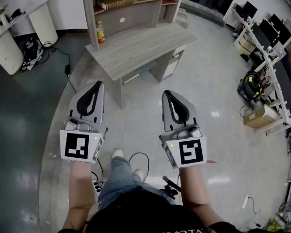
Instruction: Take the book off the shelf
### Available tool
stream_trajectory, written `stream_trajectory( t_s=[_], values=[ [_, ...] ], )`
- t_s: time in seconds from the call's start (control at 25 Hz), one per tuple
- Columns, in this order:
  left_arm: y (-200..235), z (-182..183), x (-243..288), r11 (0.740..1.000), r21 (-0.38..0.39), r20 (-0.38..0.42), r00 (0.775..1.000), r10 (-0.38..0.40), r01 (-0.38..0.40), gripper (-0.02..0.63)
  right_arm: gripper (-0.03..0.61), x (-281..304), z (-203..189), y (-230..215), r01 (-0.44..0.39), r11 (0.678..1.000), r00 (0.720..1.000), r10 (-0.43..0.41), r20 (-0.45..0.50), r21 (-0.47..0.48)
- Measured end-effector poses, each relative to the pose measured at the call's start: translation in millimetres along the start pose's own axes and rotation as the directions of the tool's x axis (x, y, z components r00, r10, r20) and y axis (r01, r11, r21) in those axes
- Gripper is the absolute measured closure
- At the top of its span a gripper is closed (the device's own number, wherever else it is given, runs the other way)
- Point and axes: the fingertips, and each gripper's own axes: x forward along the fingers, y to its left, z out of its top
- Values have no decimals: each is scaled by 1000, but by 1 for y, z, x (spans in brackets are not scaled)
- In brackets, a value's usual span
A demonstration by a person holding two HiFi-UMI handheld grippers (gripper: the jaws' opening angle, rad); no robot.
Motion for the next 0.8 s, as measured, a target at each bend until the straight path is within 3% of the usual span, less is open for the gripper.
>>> stream_trajectory(
  t_s=[0.44,0.48,0.6,0.64,0.8],
  values=[
    [56,-19,45,999,-50,-3,1000,12,-12,603,569,62,-5,-7,30,998,1000,-29,-5,51],
    [62,-22,52,998,-65,-6,1000,6,-6,581,569,71,-5,-8,39,998,999,-39,-5,44],
    [81,-34,78,991,-133,-15,999,-33,30,271,569,98,-8,-12,61,998,998,-60,-12,29],
    [88,-37,86,987,-154,-11,999,-39,36,207,569,108,-9,-13,68,997,998,-68,-14,30],
    [113,-49,113,985,-163,-16,998,-55,52,147,569,142,-15,-22,113,993,993,-112,-22,36]
  ],
)
